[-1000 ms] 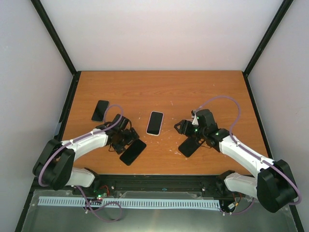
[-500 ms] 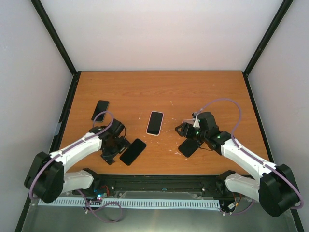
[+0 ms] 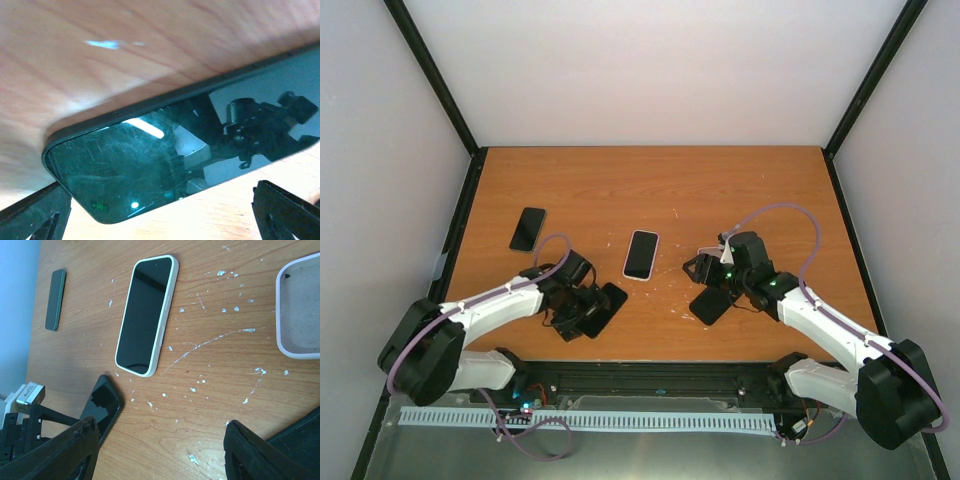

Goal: Put the phone into the phone case

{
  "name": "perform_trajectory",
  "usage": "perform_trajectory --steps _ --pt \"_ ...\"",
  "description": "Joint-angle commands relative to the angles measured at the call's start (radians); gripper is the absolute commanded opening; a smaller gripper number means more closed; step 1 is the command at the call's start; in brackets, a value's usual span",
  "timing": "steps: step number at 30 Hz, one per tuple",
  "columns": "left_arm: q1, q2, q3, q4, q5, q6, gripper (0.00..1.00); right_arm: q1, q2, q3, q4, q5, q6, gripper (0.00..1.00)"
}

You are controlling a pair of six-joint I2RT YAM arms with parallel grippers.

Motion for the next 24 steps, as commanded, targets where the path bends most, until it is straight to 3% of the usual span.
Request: perform_trajectory --steps 1,6,12,18,24 --pt "-0.053 0.068 0.027 0.194 0.012 -0.015 0.99 -0.003 -0.007 -0.012 0.012 0.006 0.002 0.67" --pt "-0.149 0.198 0.145 0.27 0.009 -0.003 0.99 -0.002 -0.015 -0.018 0.012 0.009 0.003 0.67" --pt "-0.194 0.247 0.338 0.151 -0.084 0.212 0.99 -0.002 -0.041 -0.024 0.014 0.004 0.005 0.67" --pt "-0.194 0.202 0.354 -0.024 -0.252 0.43 1.0 -0.002 -0.056 -0.024 -0.016 0.029 -0.004 0.68" --pt "-0.162 0.2 0.347 0.017 -0.273 0.697 0.99 -0.002 -0.072 -0.03 -0.045 0.068 -0.019 0.67"
